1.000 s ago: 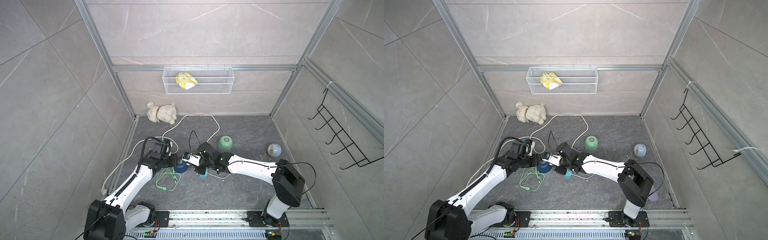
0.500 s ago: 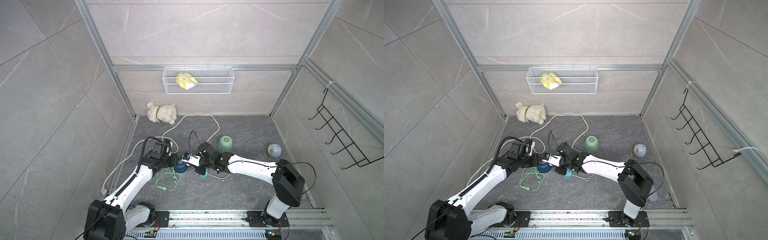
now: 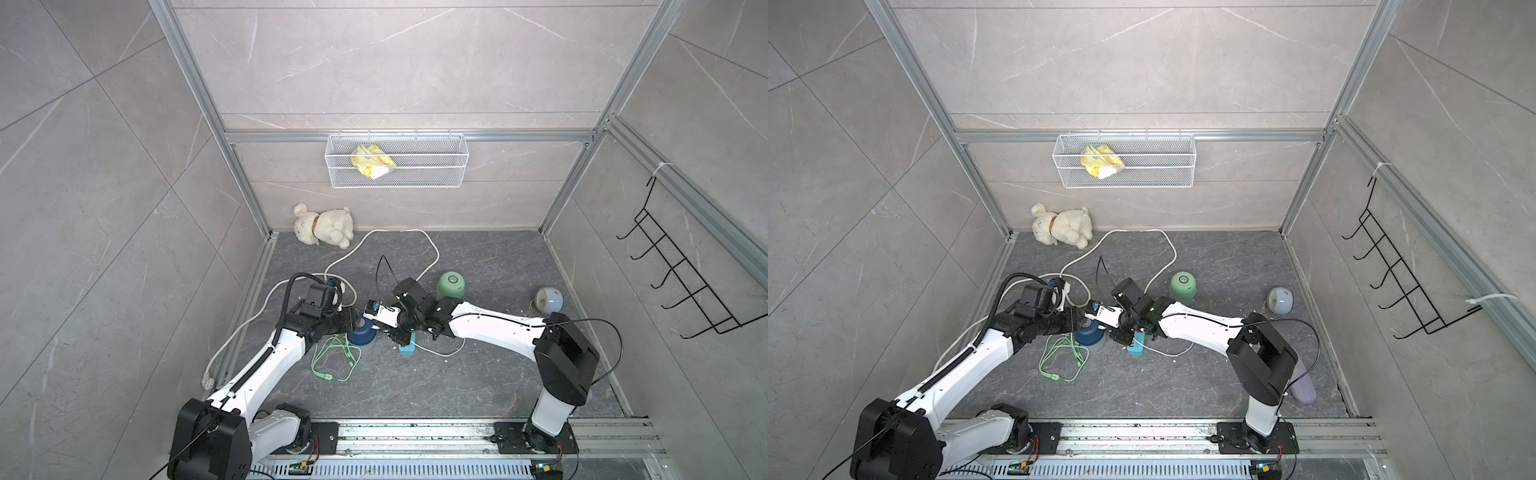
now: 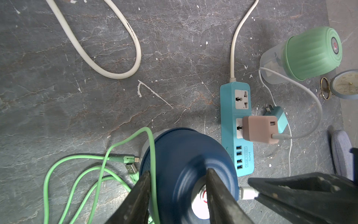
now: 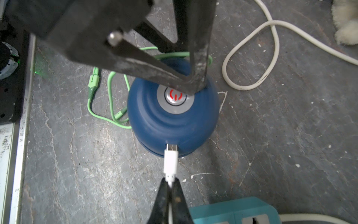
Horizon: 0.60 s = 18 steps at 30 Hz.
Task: Charge the cordless meat grinders
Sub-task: Insert the charging cable into the cordless meat grinder.
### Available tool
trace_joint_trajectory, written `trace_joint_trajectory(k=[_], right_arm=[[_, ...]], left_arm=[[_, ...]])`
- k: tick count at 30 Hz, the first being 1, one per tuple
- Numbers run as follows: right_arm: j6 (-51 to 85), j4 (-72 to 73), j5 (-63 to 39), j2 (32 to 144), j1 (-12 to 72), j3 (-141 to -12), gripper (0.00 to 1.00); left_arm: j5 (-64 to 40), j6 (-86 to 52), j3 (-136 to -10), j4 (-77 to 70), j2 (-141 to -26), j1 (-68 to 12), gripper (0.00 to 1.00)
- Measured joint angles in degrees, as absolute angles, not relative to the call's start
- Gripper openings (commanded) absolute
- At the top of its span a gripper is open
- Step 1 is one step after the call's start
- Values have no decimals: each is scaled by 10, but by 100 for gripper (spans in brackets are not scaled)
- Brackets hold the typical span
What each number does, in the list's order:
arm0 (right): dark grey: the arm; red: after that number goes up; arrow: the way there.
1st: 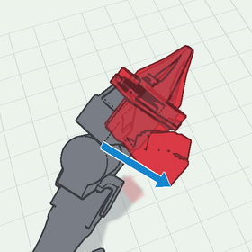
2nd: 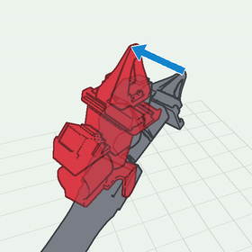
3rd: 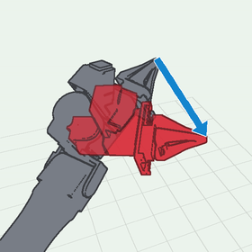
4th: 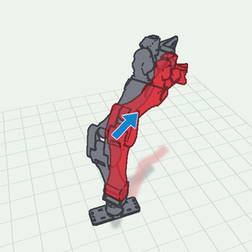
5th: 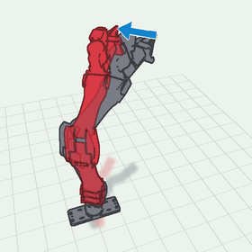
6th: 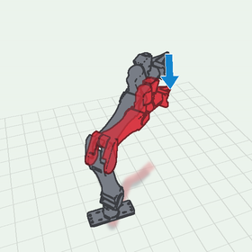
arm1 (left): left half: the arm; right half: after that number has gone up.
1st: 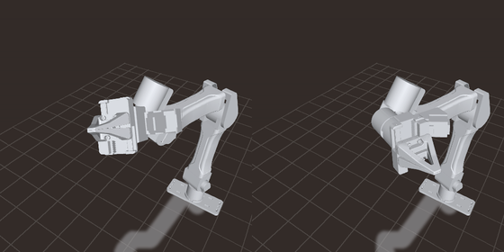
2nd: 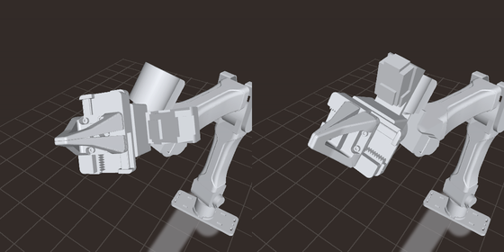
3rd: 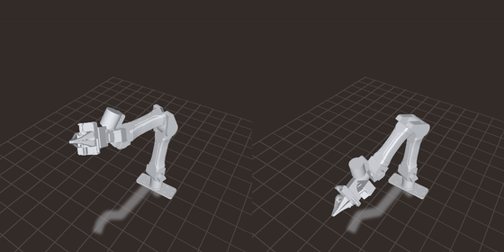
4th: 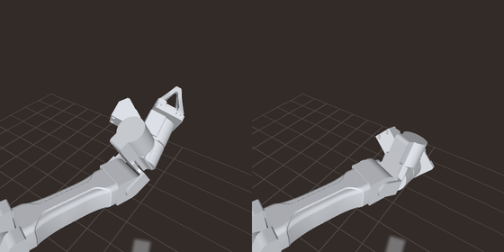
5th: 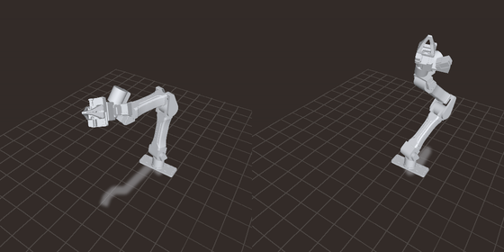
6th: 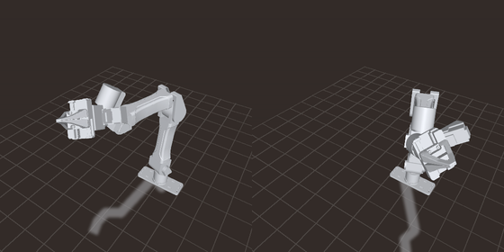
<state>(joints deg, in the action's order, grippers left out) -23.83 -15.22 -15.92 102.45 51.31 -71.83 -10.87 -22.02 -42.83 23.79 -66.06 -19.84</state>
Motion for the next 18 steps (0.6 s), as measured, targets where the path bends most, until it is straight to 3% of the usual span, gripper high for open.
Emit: trace_joint_trajectory(k=[18], right_arm=[[-227,-174,-172,1036,520,-743,0]], left_arm=[[-107,-212,-432,233,-663,-196,44]])
